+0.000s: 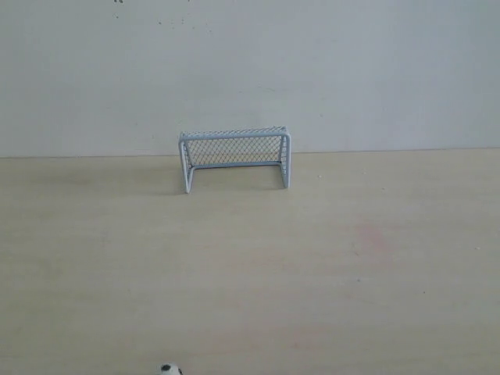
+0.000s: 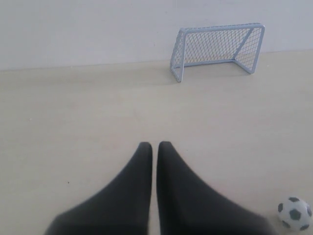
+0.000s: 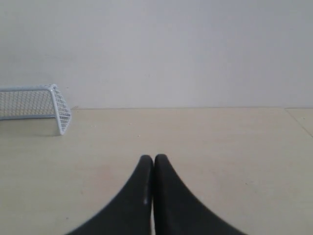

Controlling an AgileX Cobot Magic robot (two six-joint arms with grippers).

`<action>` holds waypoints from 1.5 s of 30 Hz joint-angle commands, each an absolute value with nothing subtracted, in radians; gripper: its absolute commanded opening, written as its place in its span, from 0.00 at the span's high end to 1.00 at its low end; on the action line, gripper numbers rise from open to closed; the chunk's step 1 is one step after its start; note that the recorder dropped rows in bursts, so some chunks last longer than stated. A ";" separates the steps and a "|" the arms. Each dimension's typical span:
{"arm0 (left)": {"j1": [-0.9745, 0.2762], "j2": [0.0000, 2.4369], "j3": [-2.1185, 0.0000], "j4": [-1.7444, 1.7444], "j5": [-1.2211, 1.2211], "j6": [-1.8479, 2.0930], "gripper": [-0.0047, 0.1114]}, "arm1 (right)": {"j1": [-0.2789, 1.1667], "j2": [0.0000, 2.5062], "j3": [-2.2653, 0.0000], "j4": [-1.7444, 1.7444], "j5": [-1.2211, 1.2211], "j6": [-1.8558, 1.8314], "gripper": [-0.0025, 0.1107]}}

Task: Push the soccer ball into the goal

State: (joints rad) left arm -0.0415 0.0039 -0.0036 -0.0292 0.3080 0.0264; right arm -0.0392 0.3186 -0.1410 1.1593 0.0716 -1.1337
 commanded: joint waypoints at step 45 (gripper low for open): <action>-0.039 0.000 0.000 -0.038 0.308 0.023 0.92 | -0.037 0.000 0.000 0.041 0.318 0.006 0.98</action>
